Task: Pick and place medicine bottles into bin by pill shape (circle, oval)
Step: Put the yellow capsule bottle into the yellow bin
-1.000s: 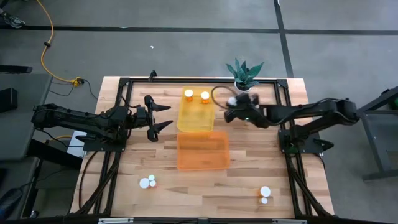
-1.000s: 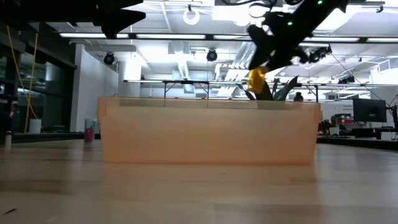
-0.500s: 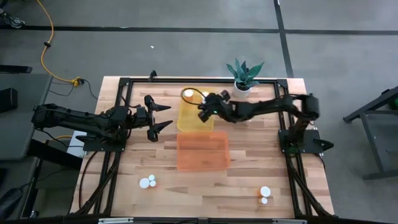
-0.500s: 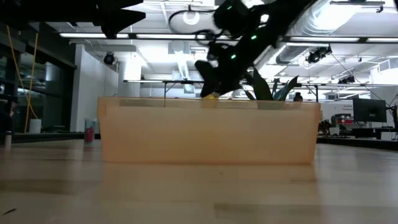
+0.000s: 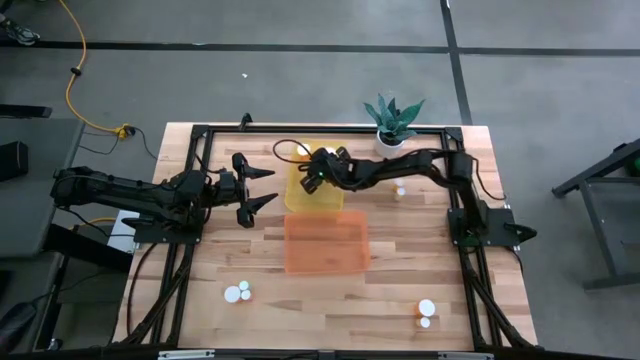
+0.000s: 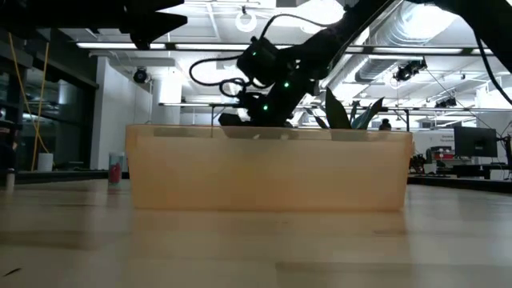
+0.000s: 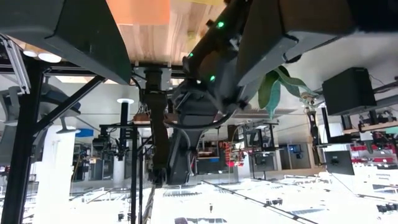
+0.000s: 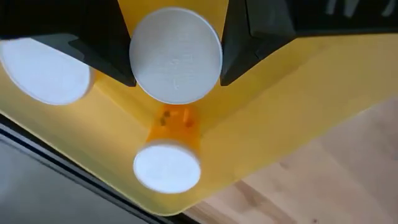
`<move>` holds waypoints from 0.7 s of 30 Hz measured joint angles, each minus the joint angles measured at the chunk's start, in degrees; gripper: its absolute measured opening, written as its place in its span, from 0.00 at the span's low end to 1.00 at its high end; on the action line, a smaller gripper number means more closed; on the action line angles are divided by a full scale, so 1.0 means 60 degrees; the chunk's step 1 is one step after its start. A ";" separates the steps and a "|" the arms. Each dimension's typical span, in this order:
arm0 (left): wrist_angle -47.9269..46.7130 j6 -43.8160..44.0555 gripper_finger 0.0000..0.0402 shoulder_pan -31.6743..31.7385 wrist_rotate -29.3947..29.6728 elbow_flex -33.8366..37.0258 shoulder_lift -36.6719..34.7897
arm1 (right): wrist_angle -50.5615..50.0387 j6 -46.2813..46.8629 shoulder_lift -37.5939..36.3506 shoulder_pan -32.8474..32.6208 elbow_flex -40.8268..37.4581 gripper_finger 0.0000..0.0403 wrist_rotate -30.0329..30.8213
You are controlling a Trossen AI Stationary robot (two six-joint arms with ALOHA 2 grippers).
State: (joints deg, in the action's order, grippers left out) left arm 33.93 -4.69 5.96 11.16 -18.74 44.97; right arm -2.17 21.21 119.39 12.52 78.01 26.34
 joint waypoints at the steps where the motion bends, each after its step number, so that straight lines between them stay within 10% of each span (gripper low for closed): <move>1: 0.0000 0.0000 0.70 -0.0003 -0.0001 0.0000 0.0000 | 0.0016 0.0132 0.0042 0.0043 0.0045 0.47 -0.0002; 21: 0.0007 0.0000 0.70 0.0000 -0.0005 0.0000 0.0000 | 0.0057 -0.0335 0.0092 0.0261 0.0067 0.52 -0.0051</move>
State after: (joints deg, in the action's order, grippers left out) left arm 33.98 -4.69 5.96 11.13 -18.74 44.97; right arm -1.83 19.20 119.94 14.09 78.41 26.03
